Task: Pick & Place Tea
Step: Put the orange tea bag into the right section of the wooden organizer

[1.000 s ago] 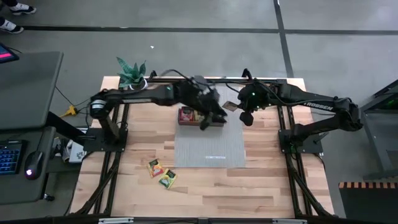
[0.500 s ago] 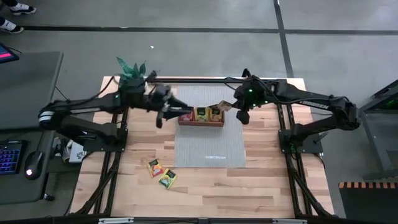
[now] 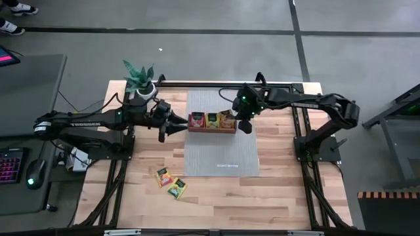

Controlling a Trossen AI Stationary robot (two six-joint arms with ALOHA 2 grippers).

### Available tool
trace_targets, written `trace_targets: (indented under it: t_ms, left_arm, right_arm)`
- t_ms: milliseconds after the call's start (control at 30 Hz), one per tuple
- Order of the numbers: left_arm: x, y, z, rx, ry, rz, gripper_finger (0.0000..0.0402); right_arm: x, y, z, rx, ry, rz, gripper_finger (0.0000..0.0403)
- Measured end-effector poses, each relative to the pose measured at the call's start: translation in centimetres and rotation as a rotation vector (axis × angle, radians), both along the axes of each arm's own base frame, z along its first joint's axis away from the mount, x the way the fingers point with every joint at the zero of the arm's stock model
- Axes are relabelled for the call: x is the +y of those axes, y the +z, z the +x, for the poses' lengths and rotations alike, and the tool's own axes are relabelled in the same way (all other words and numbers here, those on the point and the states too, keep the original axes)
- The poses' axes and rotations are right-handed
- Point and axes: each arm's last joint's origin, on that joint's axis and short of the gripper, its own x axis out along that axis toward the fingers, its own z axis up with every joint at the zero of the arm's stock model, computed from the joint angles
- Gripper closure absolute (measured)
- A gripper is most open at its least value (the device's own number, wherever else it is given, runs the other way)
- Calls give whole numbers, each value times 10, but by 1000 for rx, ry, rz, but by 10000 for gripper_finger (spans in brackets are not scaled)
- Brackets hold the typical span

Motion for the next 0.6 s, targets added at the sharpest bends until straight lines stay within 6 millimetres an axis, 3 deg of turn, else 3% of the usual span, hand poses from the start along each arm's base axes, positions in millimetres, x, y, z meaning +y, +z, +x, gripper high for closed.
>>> trace_targets:
  t_ms: [333, 600]
  left_arm:
    - [-1, -8, 0, 24, -35, -30, 236]
    - [-2, -9, 0, 27, -74, -39, 236]
  right_arm:
    - [-14, -29, 12, 48, 24, 22, 403]
    - [-18, -33, 11, 82, 3, 3, 403]
